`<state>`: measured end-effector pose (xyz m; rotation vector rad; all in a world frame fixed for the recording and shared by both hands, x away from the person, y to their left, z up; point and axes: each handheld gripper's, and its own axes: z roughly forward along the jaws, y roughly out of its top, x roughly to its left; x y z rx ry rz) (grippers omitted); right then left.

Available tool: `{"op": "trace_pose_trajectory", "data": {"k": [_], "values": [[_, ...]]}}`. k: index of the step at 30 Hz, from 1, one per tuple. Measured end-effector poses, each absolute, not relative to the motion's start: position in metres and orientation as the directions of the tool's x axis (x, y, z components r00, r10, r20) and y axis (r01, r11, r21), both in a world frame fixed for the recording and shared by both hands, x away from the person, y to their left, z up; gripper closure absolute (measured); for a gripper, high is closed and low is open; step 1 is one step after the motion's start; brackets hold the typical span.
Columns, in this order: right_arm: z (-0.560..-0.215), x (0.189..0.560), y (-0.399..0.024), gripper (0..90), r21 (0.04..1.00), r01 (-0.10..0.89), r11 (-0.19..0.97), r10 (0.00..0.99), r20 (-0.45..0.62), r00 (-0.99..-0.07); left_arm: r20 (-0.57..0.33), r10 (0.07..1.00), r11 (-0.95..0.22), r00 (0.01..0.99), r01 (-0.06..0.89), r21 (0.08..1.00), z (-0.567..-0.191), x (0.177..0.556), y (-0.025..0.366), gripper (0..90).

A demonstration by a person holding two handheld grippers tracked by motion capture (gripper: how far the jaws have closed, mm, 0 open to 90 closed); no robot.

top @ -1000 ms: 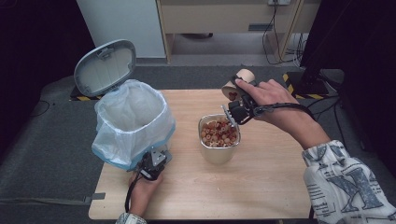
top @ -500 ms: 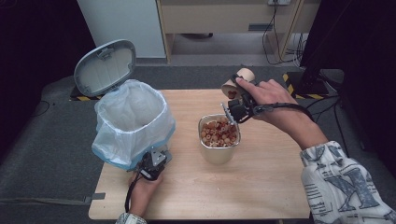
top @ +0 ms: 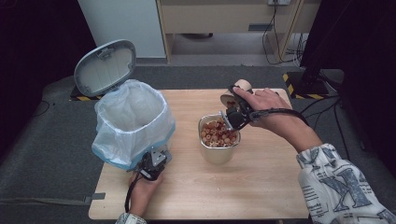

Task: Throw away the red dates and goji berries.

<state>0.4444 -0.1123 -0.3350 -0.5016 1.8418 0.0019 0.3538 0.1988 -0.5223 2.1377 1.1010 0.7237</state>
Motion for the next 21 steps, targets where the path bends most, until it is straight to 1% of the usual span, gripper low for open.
{"op": "trace_pose_trajectory", "data": {"k": [1, 3, 5, 6, 7, 11, 12, 13, 14, 21], "values": [[-0.335, 0.444, -0.112, 36.8, -0.247, -0.339, 0.908, -0.337, -0.911, -0.24, 0.185, 0.845, -0.46, 0.502, 0.505, 0.73, -0.522, 0.354, 0.199, 86.9], [-0.335, 0.445, -0.115, 36.7, -0.217, -0.336, 0.916, -0.31, -0.916, -0.253, 0.181, 0.846, -0.457, 0.502, 0.506, 0.731, -0.522, 0.354, 0.199, 86.9], [-0.334, 0.446, -0.117, 36.7, -0.162, -0.336, 0.928, -0.263, -0.923, -0.281, 0.178, 0.846, -0.454, 0.502, 0.506, 0.733, -0.523, 0.354, 0.199, 86.9], [-0.332, 0.448, -0.119, 36.5, -0.114, -0.339, 0.934, -0.223, -0.926, -0.304, 0.178, 0.847, -0.454, 0.501, 0.505, 0.734, -0.523, 0.353, 0.199, 86.9], [-0.332, 0.448, -0.119, 36.5, -0.114, -0.339, 0.934, -0.223, -0.926, -0.304, 0.178, 0.847, -0.454, 0.501, 0.505, 0.734, -0.523, 0.353, 0.199, 86.9], [-0.333, 0.452, -0.122, 36.4, -0.005, -0.335, 0.942, -0.133, -0.923, -0.362, 0.174, 0.846, -0.452, 0.504, 0.504, 0.736, -0.523, 0.354, 0.2, 86.8], [-0.334, 0.453, -0.124, 36.4, 0.037, -0.329, 0.944, -0.098, -0.918, -0.385, 0.173, 0.846, -0.452, 0.504, 0.505, 0.736, -0.523, 0.354, 0.2, 86.8], [-0.334, 0.453, -0.124, 36.4, 0.037, -0.329, 0.944, -0.098, -0.918, -0.385, 0.173, 0.846, -0.452, 0.504, 0.505, 0.736, -0.523, 0.354, 0.2, 86.8], [-0.335, 0.455, -0.126, 36.4, 0.071, -0.323, 0.944, -0.071, -0.911, -0.406, 0.174, 0.845, -0.453, 0.505, 0.505, 0.734, -0.523, 0.354, 0.2, 86.8], [-0.331, 0.46, -0.136, 36.1, 0.222, -0.287, 0.932, 0.059, -0.872, -0.485, 0.18, 0.845, -0.458, 0.504, 0.507, 0.73, -0.522, 0.354, 0.199, 86.7]]}}
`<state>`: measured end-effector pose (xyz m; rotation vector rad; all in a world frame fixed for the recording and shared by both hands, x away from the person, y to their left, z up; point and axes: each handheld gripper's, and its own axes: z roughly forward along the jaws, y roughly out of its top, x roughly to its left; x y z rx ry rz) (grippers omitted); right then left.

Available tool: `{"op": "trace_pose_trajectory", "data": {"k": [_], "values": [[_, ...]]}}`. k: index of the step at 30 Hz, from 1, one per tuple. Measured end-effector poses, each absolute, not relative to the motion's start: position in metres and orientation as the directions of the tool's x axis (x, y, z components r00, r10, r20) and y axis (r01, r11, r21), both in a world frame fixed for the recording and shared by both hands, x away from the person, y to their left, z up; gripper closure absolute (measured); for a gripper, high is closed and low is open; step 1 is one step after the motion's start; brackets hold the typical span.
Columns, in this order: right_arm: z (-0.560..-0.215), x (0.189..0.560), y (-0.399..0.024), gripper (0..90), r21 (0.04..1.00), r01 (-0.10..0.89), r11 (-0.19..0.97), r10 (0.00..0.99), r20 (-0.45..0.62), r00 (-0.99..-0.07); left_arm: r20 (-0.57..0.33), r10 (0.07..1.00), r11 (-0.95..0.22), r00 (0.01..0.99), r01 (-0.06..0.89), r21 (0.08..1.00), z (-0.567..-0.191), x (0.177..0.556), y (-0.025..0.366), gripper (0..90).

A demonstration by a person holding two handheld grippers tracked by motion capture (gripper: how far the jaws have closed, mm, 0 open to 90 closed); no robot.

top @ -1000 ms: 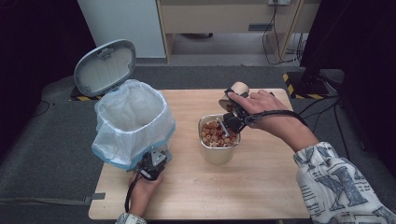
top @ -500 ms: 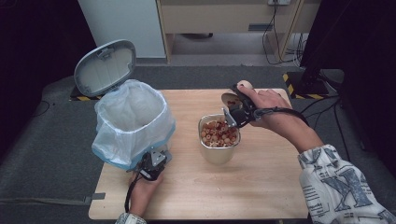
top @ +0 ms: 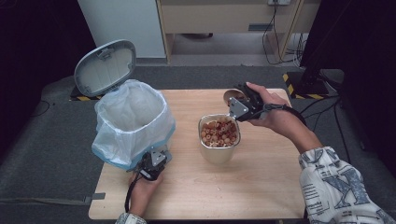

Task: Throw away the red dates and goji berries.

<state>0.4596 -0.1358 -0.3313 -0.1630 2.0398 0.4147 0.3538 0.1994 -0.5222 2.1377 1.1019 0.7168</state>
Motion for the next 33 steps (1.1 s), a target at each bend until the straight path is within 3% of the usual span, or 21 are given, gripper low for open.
{"op": "trace_pose_trajectory", "data": {"k": [5, 33], "values": [[-0.328, 0.464, -0.144, 35.9, 0.318, -0.255, 0.913, 0.139, -0.831, -0.539, 0.179, 0.844, -0.458, 0.505, 0.506, 0.731, -0.522, 0.354, 0.2, 86.7], [-0.328, 0.48, -0.176, 35.1, 0.553, -0.123, 0.824, 0.36, -0.679, -0.64, 0.18, 0.843, -0.46, 0.506, 0.506, 0.73, -0.522, 0.354, 0.2, 86.7]]}}
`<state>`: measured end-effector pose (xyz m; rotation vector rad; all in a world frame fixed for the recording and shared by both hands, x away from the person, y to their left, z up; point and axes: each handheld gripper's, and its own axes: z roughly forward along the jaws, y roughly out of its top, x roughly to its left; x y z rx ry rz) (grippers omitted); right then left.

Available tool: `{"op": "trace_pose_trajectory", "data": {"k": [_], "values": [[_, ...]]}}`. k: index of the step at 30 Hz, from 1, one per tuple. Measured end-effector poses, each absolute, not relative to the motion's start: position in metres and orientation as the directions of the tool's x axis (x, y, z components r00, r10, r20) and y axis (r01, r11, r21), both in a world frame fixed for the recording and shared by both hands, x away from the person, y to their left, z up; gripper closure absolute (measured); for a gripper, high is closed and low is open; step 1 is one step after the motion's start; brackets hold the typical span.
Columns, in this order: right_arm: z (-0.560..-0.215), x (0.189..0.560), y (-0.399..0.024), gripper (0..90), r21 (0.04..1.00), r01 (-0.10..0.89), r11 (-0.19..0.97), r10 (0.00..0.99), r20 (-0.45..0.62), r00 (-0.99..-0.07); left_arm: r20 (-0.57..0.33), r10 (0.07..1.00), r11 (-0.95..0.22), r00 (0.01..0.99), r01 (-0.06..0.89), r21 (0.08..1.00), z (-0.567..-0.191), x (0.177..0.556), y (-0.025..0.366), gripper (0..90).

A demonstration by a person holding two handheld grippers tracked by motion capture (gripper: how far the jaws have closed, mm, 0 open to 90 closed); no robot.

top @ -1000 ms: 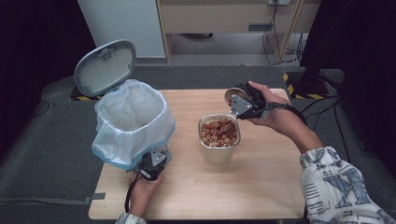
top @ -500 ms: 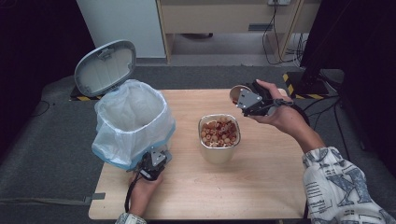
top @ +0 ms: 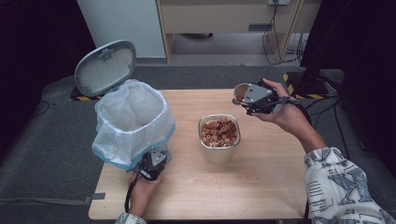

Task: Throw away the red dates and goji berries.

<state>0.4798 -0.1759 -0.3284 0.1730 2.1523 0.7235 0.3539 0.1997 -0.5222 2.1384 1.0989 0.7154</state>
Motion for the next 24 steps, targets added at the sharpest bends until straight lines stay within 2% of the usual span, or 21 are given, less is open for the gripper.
{"op": "trace_pose_trajectory", "data": {"k": [11, 24], "values": [[-0.326, 0.486, -0.197, 34.8, 0.635, -0.058, 0.771, 0.446, -0.602, -0.663, 0.179, 0.843, -0.459, 0.507, 0.506, 0.73, -0.522, 0.354, 0.2, 86.7], [-0.326, 0.489, -0.216, 34.7, 0.687, -0.012, 0.726, 0.507, -0.547, -0.666, 0.177, 0.843, -0.458, 0.508, 0.506, 0.731, -0.522, 0.354, 0.2, 86.7]]}}
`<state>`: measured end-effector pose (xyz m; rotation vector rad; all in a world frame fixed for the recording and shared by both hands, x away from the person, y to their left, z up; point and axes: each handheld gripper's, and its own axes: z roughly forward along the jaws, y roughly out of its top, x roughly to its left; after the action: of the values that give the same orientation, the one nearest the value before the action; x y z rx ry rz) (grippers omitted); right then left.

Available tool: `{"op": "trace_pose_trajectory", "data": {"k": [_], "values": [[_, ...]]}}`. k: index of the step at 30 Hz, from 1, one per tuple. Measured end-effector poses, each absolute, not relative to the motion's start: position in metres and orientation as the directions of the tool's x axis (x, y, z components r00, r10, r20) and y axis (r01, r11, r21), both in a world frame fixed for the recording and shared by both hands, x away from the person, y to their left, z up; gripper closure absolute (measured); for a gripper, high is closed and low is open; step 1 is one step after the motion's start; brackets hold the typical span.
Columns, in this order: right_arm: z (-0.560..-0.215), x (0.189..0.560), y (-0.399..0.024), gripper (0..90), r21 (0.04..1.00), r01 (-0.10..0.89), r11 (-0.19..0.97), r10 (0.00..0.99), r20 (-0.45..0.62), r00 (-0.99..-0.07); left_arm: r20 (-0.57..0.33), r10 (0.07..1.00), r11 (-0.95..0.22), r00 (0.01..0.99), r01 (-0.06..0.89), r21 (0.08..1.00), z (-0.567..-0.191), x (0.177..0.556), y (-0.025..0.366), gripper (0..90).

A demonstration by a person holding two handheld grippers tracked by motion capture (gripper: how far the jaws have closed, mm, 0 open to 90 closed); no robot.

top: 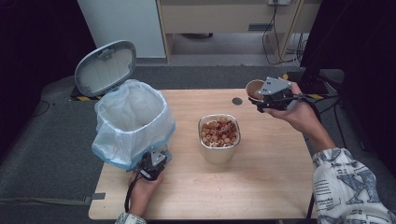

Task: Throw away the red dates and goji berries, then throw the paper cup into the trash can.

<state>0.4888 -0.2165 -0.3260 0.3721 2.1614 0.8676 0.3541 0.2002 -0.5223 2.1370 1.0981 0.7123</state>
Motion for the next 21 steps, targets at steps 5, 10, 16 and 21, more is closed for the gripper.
{"op": "trace_pose_trajectory", "data": {"k": [5, 10, 16, 21], "values": [[-0.327, 0.489, -0.225, 34.5, 0.711, 0.008, 0.703, 0.53, -0.516, -0.673, 0.179, 0.843, -0.459, 0.507, 0.506, 0.731, -0.522, 0.354, 0.2, 86.7], [-0.328, 0.49, -0.235, 34.2, 0.747, 0.05, 0.663, 0.561, -0.452, -0.694, 0.18, 0.843, -0.459, 0.506, 0.506, 0.73, -0.522, 0.354, 0.2, 86.7], [-0.329, 0.494, -0.244, 34.4, 0.775, 0.095, 0.624, 0.587, -0.385, -0.713, 0.179, 0.843, -0.458, 0.507, 0.505, 0.731, -0.522, 0.354, 0.2, 86.7], [-0.328, 0.497, -0.253, 34.5, 0.796, 0.142, 0.588, 0.604, -0.315, -0.732, 0.178, 0.843, -0.458, 0.507, 0.506, 0.731, -0.522, 0.354, 0.2, 86.7]]}}
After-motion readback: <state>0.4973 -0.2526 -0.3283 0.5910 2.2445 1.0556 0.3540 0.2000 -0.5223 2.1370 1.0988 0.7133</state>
